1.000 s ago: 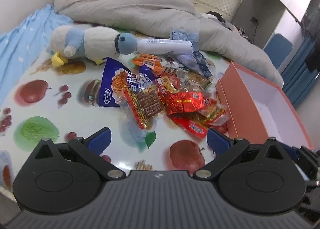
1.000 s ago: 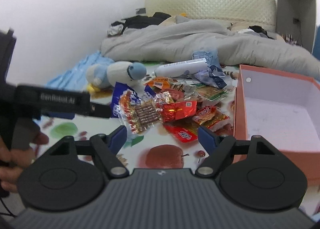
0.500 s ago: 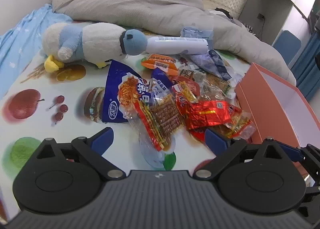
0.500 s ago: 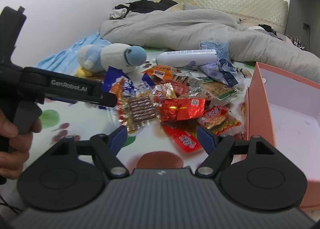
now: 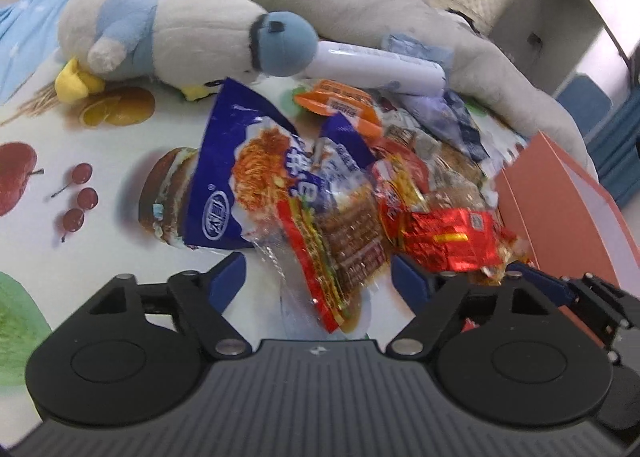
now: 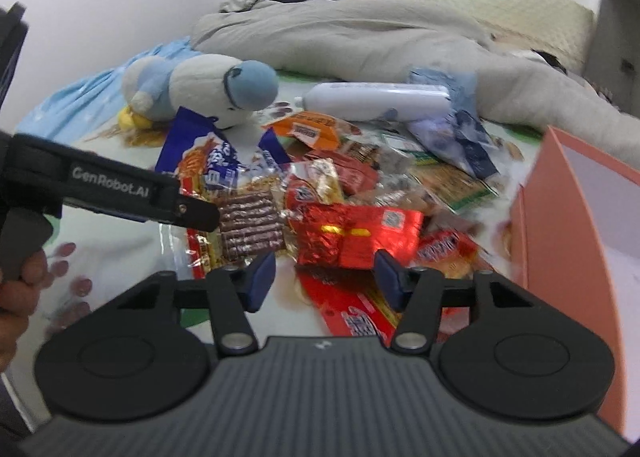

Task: Organize snacks

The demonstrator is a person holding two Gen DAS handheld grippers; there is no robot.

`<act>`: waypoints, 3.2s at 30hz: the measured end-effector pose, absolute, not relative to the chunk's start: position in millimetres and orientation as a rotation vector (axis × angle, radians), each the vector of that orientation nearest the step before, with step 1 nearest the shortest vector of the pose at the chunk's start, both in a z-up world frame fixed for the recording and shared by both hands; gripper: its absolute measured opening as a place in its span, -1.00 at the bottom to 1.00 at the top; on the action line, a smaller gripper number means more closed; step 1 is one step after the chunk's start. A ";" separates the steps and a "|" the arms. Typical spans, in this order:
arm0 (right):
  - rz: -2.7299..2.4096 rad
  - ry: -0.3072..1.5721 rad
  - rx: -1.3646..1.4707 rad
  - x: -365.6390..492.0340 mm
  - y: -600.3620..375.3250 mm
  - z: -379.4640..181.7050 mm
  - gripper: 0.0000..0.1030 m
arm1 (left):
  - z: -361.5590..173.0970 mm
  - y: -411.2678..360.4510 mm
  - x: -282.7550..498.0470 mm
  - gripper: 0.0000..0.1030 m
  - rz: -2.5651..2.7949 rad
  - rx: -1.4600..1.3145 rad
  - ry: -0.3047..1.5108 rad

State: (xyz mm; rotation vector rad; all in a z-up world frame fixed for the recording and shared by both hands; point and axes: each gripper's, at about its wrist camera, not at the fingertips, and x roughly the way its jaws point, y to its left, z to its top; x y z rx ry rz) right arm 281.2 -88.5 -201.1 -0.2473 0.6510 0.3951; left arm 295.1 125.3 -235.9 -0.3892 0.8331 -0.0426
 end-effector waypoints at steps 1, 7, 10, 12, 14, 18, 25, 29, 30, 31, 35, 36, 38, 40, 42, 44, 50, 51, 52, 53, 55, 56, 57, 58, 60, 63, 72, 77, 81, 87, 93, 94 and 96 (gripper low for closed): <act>0.404 0.641 -0.261 283.6 -85.9 -202.9 0.09 | -237.3 127.4 295.4 0.55 -0.035 -0.412 0.821; 0.411 0.599 -0.380 302.6 -68.0 -217.8 -0.15 | -252.6 131.9 308.2 0.26 -0.046 -0.519 0.843; 0.410 0.590 -0.429 309.0 -61.0 -226.8 -0.15 | -256.4 130.1 310.3 0.05 -0.056 -0.532 0.854; 0.396 0.604 -0.494 311.7 -54.5 -235.7 -0.16 | -258.8 132.4 310.3 -0.20 -0.063 -0.565 0.857; 0.382 0.608 -0.550 312.1 -48.9 -243.5 -0.16 | -260.7 132.8 311.4 -0.47 -0.066 -0.589 0.867; 0.372 0.589 -0.590 307.6 -44.3 -247.3 -0.24 | -260.6 137.4 308.5 -0.79 -0.077 -0.642 0.869; 0.388 0.568 -0.574 292.9 -51.0 -233.4 -0.24 | -249.4 131.3 290.5 -0.95 -0.114 -0.672 0.818; 0.379 0.557 -0.572 274.6 -60.0 -221.8 -0.24 | -237.9 124.0 273.2 -0.96 -0.119 -0.673 0.798; 0.376 0.557 -0.573 269.2 -62.8 -219.4 -0.25 | -235.7 122.4 268.7 -0.96 -0.122 -0.675 0.798; 0.373 0.558 -0.570 263.3 -65.7 -216.7 -0.25 | -233.7 120.5 263.7 -0.97 -0.122 -0.674 0.800; 0.369 0.563 -0.557 236.8 -77.0 -207.9 -0.25 | -227.2 114.0 240.9 -0.97 -0.116 -0.661 0.802; 0.370 0.566 -0.551 229.4 -79.7 -206.0 -0.25 | -225.0 112.7 233.4 -0.97 -0.114 -0.661 0.799; 0.368 0.571 -0.537 215.2 -84.7 -202.5 -0.25 | -220.9 110.3 220.5 -0.97 -0.108 -0.658 0.794; 0.368 0.576 -0.521 201.2 -88.9 -200.0 -0.25 | -217.7 107.6 207.4 -0.98 -0.098 -0.653 0.796; 0.368 0.581 -0.502 187.2 -93.8 -198.1 -0.25 | -214.7 104.6 194.3 -0.98 -0.092 -0.644 0.800; 0.365 0.585 -0.486 175.3 -97.7 -196.6 -0.25 | -211.8 100.5 182.3 -0.97 -0.086 -0.635 0.804; 0.361 0.605 -0.445 146.6 -111.9 -198.4 -0.25 | -215.0 91.7 151.2 -0.97 -0.059 -0.642 0.826; 0.361 0.610 -0.441 143.1 -113.9 -198.9 -0.25 | -216.6 90.6 146.4 -0.97 -0.052 -0.649 0.832; 0.360 0.617 -0.433 139.2 -116.5 -199.3 -0.25 | -217.7 89.3 142.8 -0.97 -0.045 -0.650 0.838; 0.358 0.626 -0.424 136.6 -118.7 -199.5 -0.25 | -218.2 88.0 138.1 -0.97 -0.039 -0.646 0.844; 0.352 0.634 -0.417 130.6 -122.8 -199.5 -0.25 | -217.6 86.4 130.5 -0.97 -0.032 -0.643 0.852; 0.352 0.636 -0.412 127.6 -124.6 -200.1 -0.25 | -217.2 85.8 127.3 -0.97 -0.033 -0.645 0.856; 0.349 0.643 -0.403 125.7 -127.5 -200.6 -0.25 | -216.5 84.8 124.6 -0.97 -0.028 -0.636 0.858; 0.343 0.649 -0.396 124.4 -129.4 -201.8 -0.25 | -215.0 84.2 121.5 -0.97 -0.012 -0.617 0.852; 0.331 0.664 -0.379 122.2 -134.3 -204.7 -0.24 | -212.2 84.8 117.7 -0.97 0.012 -0.609 0.848; 0.321 0.684 -0.335 122.0 -140.8 -207.6 -0.24 | -209.6 87.3 115.5 -0.96 0.012 -0.611 0.864; 0.297 0.707 -0.261 135.8 -150.8 -213.2 -0.24 | -213.5 67.9 122.8 0.33 -0.041 -0.461 0.987; 0.308 0.711 -0.260 137.9 -151.1 -219.6 -0.24 | -205.9 69.2 117.5 0.70 -0.020 -0.395 1.007; 0.317 0.719 -0.244 140.2 -152.6 -225.1 -0.24 | -193.1 67.8 113.1 0.75 -0.023 -0.292 0.978; 0.317 0.728 -0.218 145.4 -153.7 -228.1 -0.04 | -183.0 59.2 125.0 0.82 -0.071 -0.144 0.948; 0.351 0.716 -0.168 144.9 -160.3 -232.2 -0.01 | -196.3 43.8 152.2 0.84 -0.171 -0.037 0.960; 0.360 0.718 -0.165 145.3 -160.2 -233.6 -0.03 | -201.9 41.0 156.6 0.84 -0.171 -0.032 0.973; 0.366 0.715 -0.182 144.5 -158.0 -234.9 -0.11 | -212.3 39.8 166.1 0.82 -0.186 -0.055 1.018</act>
